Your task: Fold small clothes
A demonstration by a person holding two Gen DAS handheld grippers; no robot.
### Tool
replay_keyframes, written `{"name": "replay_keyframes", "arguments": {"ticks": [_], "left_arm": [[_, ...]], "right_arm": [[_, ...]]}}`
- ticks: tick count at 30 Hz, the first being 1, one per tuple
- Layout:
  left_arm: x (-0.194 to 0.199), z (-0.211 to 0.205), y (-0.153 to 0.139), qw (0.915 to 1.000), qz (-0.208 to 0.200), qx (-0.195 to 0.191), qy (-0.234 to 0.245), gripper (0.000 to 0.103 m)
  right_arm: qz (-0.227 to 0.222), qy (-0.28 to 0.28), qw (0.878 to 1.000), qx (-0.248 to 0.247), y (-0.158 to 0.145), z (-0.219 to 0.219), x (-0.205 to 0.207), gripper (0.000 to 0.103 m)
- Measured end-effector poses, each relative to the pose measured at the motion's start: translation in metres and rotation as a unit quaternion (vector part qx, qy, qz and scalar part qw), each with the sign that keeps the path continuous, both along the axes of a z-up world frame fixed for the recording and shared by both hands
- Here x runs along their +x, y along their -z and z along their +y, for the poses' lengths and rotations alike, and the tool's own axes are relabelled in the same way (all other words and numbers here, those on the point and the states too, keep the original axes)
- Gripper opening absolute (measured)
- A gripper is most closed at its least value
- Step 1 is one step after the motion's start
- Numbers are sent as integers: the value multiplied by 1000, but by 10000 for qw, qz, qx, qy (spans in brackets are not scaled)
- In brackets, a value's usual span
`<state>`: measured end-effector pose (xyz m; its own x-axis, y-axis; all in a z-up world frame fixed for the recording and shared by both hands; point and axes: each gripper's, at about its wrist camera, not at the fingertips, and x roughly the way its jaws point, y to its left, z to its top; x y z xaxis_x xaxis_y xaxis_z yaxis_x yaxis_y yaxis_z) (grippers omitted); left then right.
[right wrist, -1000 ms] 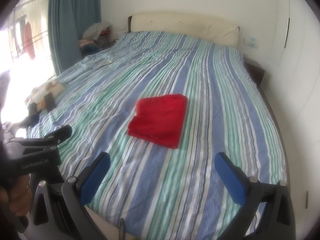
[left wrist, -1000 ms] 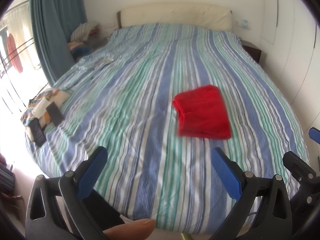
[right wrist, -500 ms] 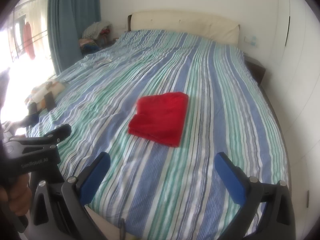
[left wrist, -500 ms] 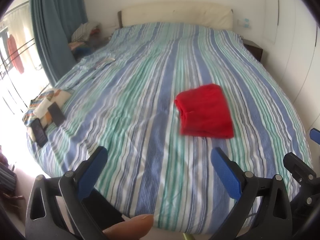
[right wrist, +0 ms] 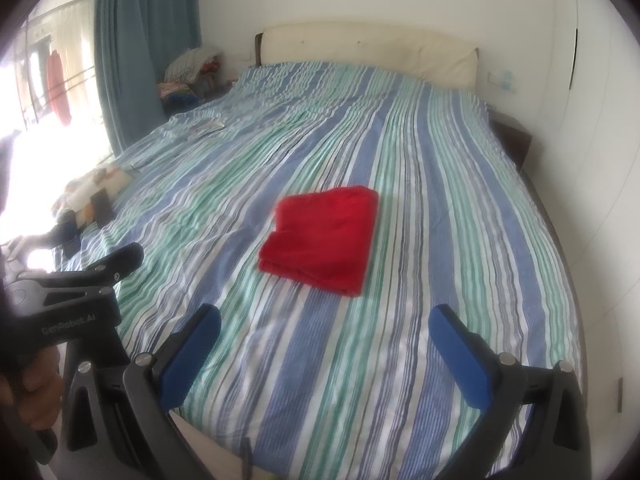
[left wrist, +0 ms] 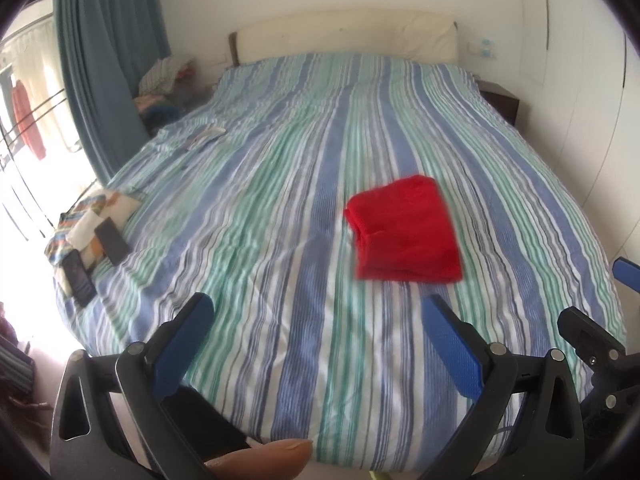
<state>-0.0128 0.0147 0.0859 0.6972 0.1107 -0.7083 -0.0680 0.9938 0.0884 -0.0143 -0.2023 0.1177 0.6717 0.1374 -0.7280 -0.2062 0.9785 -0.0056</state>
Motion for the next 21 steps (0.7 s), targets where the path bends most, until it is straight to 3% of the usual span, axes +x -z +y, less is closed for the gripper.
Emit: {"name": "replay_keyframes", "arguments": {"ticks": [7, 21], "left_arm": [[2, 3, -2, 9998, 21, -195, -62, 103], [2, 3, -7, 9998, -68, -181, -1, 103]], "right_arm": [[-37, 81, 10000, 27, -3, -4, -1, 102], [-119, 20, 9999, 24, -9, -1, -2, 102]]}}
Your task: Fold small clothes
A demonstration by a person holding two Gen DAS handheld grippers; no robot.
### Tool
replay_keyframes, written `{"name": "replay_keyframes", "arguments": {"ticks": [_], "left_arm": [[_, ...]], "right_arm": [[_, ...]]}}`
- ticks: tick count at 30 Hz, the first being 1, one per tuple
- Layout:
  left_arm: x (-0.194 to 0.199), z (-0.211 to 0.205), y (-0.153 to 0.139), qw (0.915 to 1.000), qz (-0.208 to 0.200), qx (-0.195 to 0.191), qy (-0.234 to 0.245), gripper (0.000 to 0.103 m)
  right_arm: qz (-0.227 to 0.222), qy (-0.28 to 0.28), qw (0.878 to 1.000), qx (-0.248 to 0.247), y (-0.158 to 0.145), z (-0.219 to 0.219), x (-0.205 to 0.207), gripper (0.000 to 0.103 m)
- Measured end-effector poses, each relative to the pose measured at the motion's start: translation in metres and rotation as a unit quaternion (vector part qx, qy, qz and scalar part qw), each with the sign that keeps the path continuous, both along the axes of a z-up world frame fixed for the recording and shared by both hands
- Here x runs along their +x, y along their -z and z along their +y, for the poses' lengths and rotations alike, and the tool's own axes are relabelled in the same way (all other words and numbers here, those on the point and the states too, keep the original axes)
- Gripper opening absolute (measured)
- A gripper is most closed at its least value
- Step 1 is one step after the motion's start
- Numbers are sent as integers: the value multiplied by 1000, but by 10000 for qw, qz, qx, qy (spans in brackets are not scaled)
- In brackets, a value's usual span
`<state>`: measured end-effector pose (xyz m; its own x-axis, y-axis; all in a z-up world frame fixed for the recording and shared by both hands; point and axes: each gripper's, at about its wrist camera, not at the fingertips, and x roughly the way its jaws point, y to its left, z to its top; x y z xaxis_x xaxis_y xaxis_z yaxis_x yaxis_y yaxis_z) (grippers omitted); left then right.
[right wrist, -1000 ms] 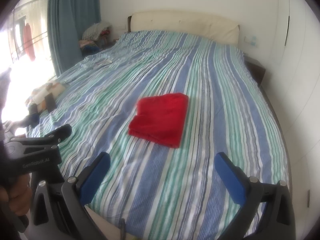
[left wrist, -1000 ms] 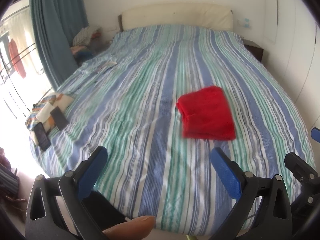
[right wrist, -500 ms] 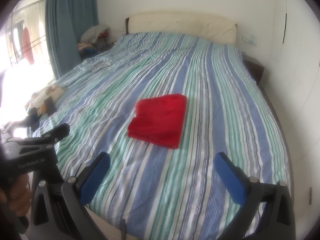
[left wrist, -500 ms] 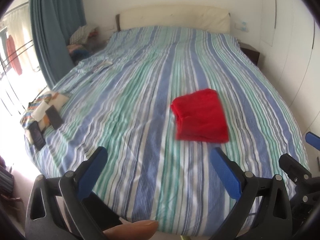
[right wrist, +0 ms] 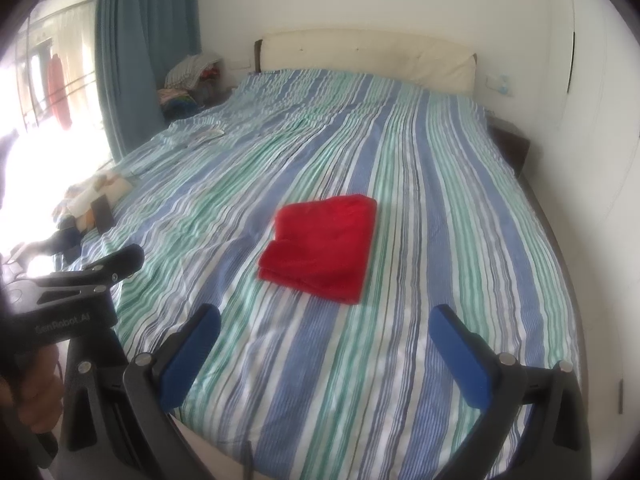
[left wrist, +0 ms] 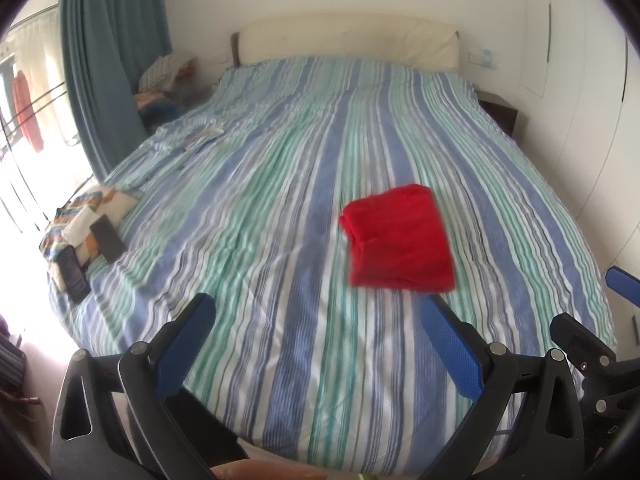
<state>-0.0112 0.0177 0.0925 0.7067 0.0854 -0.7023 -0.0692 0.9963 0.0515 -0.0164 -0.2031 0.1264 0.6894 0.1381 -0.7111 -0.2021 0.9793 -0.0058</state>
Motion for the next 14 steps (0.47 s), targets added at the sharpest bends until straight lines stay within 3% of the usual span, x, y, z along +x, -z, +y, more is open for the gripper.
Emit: {"name": "replay_keyframes", "arguments": {"ticks": [14], "left_arm": [[-8, -4, -4, 9996, -241, 123, 55, 103]], "right_arm": [[20, 66, 10000, -40, 4, -4, 2, 102]]}}
